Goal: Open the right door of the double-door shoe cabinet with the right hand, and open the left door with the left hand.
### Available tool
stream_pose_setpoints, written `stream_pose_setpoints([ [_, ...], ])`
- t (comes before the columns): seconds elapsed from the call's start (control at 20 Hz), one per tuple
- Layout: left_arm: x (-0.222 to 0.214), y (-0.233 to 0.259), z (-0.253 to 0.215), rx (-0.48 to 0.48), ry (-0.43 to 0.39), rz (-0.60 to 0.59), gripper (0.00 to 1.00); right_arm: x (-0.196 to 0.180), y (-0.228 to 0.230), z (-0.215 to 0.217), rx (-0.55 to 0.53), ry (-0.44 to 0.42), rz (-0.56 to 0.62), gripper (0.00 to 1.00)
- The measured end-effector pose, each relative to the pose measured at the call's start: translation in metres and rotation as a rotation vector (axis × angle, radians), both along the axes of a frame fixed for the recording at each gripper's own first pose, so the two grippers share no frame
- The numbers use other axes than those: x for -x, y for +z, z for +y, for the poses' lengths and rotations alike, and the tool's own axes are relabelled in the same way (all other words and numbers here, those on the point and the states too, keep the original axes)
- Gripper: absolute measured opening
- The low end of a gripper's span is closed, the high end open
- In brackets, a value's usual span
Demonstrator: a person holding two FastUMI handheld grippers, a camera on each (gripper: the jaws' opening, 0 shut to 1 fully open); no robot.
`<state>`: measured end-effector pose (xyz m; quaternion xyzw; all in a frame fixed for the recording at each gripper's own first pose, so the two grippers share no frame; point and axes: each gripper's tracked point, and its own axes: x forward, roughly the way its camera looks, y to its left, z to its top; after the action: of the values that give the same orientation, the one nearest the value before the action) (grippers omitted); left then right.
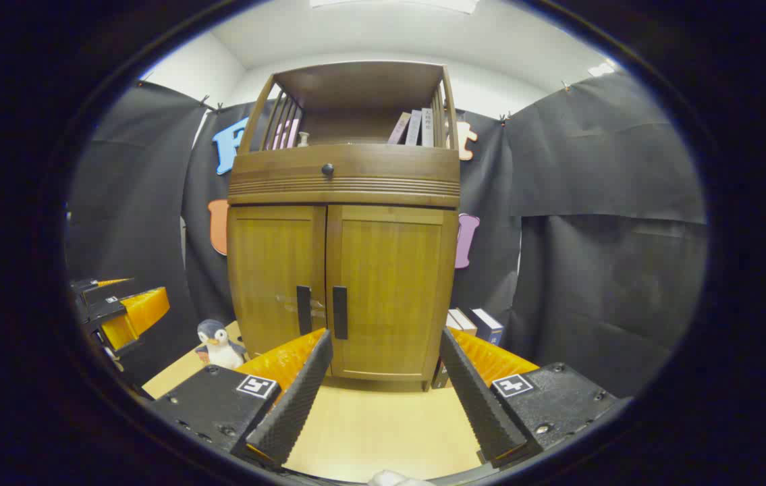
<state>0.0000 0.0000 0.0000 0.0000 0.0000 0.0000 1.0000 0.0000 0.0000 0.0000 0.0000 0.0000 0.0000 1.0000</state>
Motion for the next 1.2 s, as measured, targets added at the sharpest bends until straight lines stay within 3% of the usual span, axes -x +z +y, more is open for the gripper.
stream_pose_setpoints([
  [0.65, 0.001, -0.005, 0.006, 0.002, 0.021, 0.014, 0.96, -0.008, -0.001, 0.014, -0.019, 0.041, -0.001, 1.00],
  [1.2, 0.016, -0.011, 0.029, 0.000, 0.073, 0.050, 0.96, -0.079, 0.010, 0.035, 0.006, 0.071, -0.051, 1.00],
])
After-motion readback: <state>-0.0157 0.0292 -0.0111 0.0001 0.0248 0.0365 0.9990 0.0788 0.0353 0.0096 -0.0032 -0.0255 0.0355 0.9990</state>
